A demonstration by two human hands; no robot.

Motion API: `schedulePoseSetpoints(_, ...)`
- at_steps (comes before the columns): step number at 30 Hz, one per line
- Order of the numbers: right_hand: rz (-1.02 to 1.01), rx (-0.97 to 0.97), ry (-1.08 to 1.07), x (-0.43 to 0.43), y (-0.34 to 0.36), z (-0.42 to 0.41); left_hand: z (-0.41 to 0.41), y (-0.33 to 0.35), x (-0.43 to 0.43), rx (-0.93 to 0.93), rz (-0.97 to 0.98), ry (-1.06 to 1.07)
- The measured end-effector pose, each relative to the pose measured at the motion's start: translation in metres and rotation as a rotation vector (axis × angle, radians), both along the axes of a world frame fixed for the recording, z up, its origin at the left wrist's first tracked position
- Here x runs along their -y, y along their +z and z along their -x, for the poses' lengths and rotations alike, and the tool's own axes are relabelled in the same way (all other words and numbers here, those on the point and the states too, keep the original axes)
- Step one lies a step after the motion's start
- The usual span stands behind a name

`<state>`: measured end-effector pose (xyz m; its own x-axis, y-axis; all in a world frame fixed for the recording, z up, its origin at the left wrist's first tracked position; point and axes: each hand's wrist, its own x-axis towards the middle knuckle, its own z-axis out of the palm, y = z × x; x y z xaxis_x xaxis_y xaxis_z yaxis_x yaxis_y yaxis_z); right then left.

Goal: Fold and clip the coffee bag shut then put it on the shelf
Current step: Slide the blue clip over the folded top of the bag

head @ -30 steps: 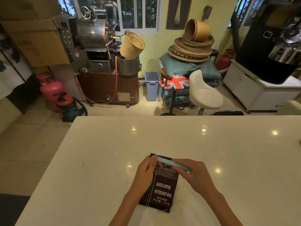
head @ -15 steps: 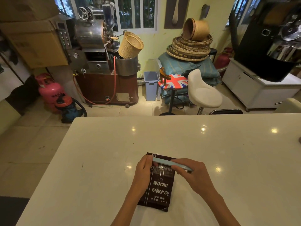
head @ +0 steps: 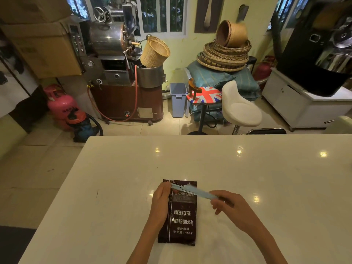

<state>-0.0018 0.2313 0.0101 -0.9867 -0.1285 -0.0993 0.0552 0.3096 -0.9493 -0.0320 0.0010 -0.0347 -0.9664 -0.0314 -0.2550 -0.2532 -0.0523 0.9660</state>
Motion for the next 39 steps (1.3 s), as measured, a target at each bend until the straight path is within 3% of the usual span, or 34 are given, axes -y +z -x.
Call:
schedulePoseSetpoints(5, -0.035, -0.118, 0.032, 0.012, 0.011, 0.009, 0.005, 0.000, 0.002, -0.031, 0.032, -0.056)
schedulePoseSetpoints(9, -0.032, -0.166, -0.098, -0.019, 0.018, 0.008, 0.001, -0.003, 0.015, -0.105, 0.052, -0.144)
schedulePoseSetpoints(13, -0.070, -0.065, -0.160, -0.056, 0.012, 0.006, -0.006, -0.003, 0.020, -0.155, 0.025, -0.132)
schedulePoseSetpoints(21, 0.002, -0.019, -0.213, -0.056, 0.007, 0.014, -0.012, 0.002, 0.017, -0.054, -0.124, 0.061)
schedulePoseSetpoints(26, -0.013, 0.025, -0.072, -0.006, 0.005, 0.024, -0.013, 0.006, -0.003, 0.002, -0.161, 0.008)
schedulePoseSetpoints(39, 0.205, 0.071, -0.194, 0.043, -0.023, 0.033, -0.004, -0.004, -0.010, 0.056, -0.156, 0.094)
